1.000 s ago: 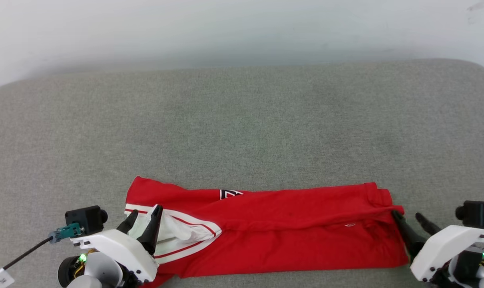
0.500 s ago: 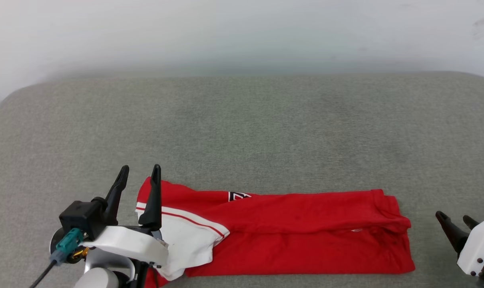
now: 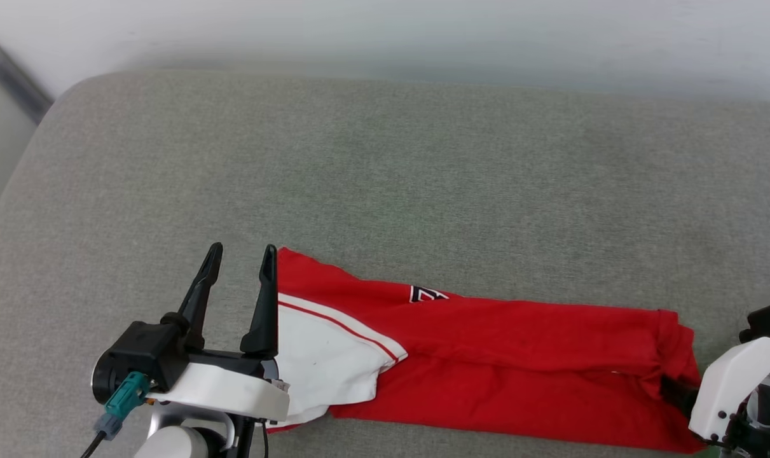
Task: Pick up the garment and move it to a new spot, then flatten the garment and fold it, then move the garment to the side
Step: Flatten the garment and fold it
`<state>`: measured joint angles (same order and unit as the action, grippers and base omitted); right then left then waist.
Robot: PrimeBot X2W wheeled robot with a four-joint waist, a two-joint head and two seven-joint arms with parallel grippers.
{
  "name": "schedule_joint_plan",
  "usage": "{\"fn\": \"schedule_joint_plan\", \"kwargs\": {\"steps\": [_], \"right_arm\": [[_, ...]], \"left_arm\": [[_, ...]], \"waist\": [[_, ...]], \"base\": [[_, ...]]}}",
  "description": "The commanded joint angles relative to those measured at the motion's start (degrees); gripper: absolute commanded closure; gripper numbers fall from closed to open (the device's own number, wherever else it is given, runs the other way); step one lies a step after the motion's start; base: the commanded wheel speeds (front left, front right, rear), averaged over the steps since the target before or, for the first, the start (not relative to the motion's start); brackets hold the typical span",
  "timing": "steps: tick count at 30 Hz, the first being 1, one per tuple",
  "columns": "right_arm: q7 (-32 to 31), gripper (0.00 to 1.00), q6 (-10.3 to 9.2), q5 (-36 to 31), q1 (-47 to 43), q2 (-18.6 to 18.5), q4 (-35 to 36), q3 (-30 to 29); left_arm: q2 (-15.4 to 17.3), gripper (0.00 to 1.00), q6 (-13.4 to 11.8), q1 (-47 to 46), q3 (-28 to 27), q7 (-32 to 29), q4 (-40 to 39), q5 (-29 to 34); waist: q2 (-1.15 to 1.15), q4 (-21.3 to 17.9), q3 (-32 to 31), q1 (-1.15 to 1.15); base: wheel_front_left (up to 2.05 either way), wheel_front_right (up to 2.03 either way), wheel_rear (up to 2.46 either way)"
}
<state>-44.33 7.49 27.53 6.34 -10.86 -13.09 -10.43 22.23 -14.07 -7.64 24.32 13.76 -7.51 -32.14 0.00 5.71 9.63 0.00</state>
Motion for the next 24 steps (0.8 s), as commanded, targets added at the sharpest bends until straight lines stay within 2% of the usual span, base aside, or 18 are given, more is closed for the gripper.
{"fn": "schedule_joint_plan", "kwargs": {"steps": [1, 3, 4, 5, 6, 8, 9, 12, 16, 24], "right_arm": [[-1.65, 0.00, 0.00, 0.66, -0.41, 1.05, -2.61, 1.48], [-2.49, 0.00, 0.01, 1.54, -0.61, 1.66, -4.15, 2.59], [-2.78, 0.53, 0.05, 1.93, -0.51, 1.93, -4.80, 3.08], [-2.98, 0.93, 0.08, 2.16, -0.43, 1.96, -5.32, 3.58], [-2.75, 1.00, 0.08, 2.41, -0.27, 1.94, -5.52, 3.95], [-2.31, 1.00, 0.08, 2.81, 0.36, 1.57, -5.32, 4.61], [-1.07, 1.00, 0.06, 2.55, 1.84, -0.51, -4.29, 4.84], [-0.35, 1.00, -0.01, 2.36, 3.09, -2.04, -3.04, 4.69], [-0.62, 1.00, -0.01, 1.52, 3.44, -2.95, -2.20, 3.29], [-2.32, 1.00, -0.02, -0.92, 1.90, -3.19, -0.10, -7.26]], "left_arm": [[-0.22, 0.00, -0.04, -0.84, 0.15, 0.03, -0.08, 0.24], [-0.32, 0.00, -0.17, -0.87, 0.31, -0.09, 0.01, 0.25], [-0.33, 0.00, -0.20, -0.82, 0.30, -0.11, 0.05, 0.18], [-0.27, 0.00, -0.30, -0.72, 0.26, -0.11, 0.14, 0.20], [-0.14, 0.00, -0.41, -0.51, 0.27, -0.21, 0.28, 0.23], [0.06, 0.00, -0.60, 0.02, 0.22, -0.24, 0.43, 0.28], [0.39, 0.00, -1.14, 0.85, 0.28, -0.79, 0.74, 0.22], [1.00, 0.00, -1.53, 1.61, 0.50, -1.49, 0.83, 0.34], [1.13, 0.00, -2.08, 2.53, 0.57, -1.92, 0.74, 0.21], [1.15, 0.00, -2.50, 3.72, 1.08, -2.40, 0.59, -0.05]], "waist": [[0.00, 0.96, 0.75, 0.00], [0.00, 1.19, 0.73, 0.00], [0.00, 1.22, 0.63, 0.00], [0.00, 1.14, 0.45, 0.00], [0.00, 1.00, 0.23, 0.00], [0.00, 0.54, -0.45, 0.00], [0.00, -0.40, -1.66, 0.00], [0.00, -1.52, -2.98, 0.00], [0.00, -3.20, -4.39, 0.00], [0.00, -6.49, -5.67, 0.00]], "base": [[0.00, 0.00, 0.00], [0.00, 0.00, 0.00], [0.00, 0.00, 0.00], [0.00, 0.00, 0.00], [0.00, 0.00, 0.00], [0.00, 0.00, 0.00], [0.00, 0.00, 0.00], [0.00, 0.00, 0.00], [0.00, 0.00, 0.00], [0.00, 0.00, 0.00]]}}
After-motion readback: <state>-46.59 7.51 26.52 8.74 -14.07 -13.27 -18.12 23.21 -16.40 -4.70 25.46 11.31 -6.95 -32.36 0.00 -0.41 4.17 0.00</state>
